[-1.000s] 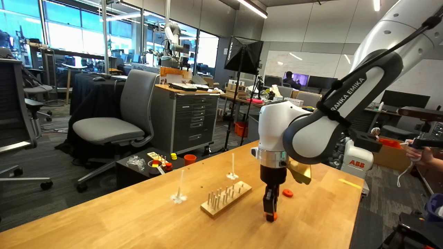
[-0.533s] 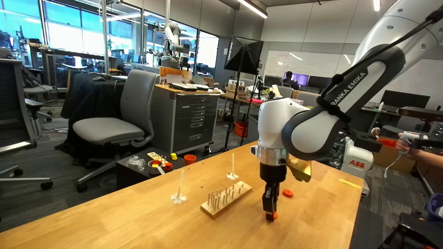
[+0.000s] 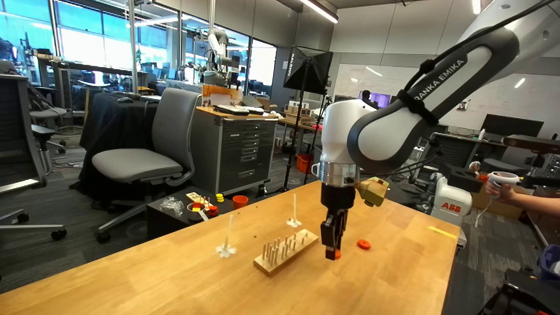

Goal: Pick up the orange ring on the left and place it on the wooden stand

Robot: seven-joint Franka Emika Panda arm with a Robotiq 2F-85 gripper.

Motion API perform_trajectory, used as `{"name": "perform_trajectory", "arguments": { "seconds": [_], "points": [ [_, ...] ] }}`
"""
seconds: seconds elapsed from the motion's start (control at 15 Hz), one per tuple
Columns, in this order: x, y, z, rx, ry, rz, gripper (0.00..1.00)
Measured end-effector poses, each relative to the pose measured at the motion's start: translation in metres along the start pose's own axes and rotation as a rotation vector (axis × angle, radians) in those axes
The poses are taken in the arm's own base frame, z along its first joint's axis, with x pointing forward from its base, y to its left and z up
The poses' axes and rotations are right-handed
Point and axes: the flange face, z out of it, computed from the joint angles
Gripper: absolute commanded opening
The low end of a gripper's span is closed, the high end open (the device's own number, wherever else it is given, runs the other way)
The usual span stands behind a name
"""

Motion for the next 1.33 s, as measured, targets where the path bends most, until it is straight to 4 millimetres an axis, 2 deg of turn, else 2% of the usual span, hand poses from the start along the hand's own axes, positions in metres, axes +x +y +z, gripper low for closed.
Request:
{"name": "perform_trajectory", "arguments": {
  "seconds": [0.4, 0.6, 1.0, 1.33],
  "points": [
    [0.022, 0.014, -0.036, 0.040, 0.003, 0.078, 0.17],
    [0.031, 0.023, -0.045, 0.053, -0.002, 0.116, 0.17],
    [0.052, 0.045, -0.038, 0.077, -0.039, 0.187, 0.17],
    [0.072, 0.045, -0.023, 0.094, -0.074, 0.210, 0.17]
  ]
}}
